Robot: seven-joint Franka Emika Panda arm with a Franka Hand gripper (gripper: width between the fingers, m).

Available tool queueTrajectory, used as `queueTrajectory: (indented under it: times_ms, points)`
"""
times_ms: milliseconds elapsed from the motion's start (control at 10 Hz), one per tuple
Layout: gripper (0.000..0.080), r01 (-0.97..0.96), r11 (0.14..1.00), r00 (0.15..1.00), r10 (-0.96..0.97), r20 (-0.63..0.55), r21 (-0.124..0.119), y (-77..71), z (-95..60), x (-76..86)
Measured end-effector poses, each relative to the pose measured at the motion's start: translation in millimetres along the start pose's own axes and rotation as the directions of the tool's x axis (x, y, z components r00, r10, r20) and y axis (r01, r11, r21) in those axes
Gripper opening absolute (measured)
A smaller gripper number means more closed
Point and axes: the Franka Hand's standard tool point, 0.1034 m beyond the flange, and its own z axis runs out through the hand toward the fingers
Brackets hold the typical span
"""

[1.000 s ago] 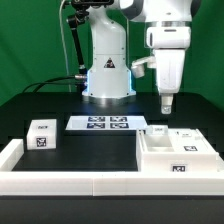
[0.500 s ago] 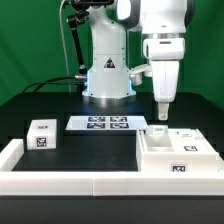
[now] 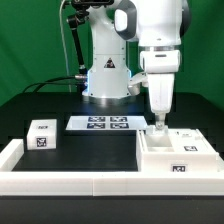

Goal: Assemble cabinet

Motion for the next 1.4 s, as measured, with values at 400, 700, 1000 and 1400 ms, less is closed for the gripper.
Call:
queueTrajectory:
  times_ms: [400, 700, 1000, 1400]
  points:
    - [0.0797, -0.006, 0.999, 1.000, 0.006, -0.011, 0.032, -10.9, 19.2, 0.8]
    - [0.0785, -0.009, 0.999, 1.000, 0.010, -0.013, 0.033, -11.5, 21.5, -0.4]
    - [0.0299, -0.011, 0.999, 1.000, 0.012, -0.013, 0.037, -12.7, 23.3, -1.4]
    - [0.0067, -0.012, 0.999, 1.000, 0.013, -0.012, 0.036, -12.2, 23.3, -2.0]
